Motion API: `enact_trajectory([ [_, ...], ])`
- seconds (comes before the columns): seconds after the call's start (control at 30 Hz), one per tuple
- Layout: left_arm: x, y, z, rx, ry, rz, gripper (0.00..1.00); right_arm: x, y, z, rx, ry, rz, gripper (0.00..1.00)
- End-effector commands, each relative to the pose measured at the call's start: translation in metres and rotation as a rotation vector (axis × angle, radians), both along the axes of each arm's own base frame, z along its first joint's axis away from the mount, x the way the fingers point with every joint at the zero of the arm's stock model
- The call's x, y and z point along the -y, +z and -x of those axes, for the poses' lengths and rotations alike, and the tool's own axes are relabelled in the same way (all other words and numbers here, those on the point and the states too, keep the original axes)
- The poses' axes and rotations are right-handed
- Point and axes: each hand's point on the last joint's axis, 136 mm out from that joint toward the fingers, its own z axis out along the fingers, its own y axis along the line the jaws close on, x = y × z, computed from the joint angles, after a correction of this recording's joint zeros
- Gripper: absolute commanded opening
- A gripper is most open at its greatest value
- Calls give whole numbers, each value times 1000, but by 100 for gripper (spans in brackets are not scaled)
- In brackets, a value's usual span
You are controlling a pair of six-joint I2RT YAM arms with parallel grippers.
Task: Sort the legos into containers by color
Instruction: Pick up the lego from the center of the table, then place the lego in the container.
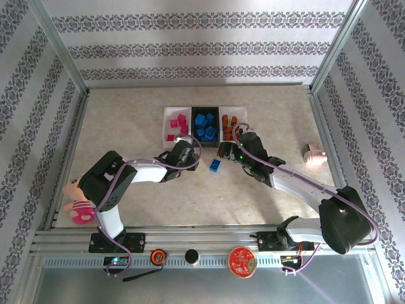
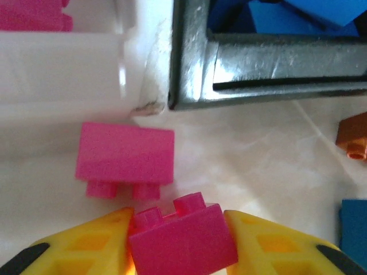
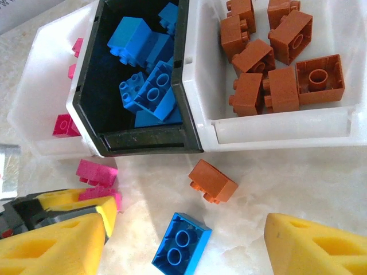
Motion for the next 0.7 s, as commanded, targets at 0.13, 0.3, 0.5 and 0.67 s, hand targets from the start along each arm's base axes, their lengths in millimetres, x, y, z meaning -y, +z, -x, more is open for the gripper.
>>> enact_trajectory([
  [0.13,-6,49,23,73,7,163,36,14,1,0,20,-55,-4,74],
  [0.3,-38,88,10,101,84,149,33,14,-8,4,-4,-50,-7,74],
  [0.5,-73,120,-41,127,185,186,33,13,-17,8,-32,-44,-6,74],
  [0.67,-89,105,-78,79,246,159,33,16,-19,14,-41,-46,4,74],
])
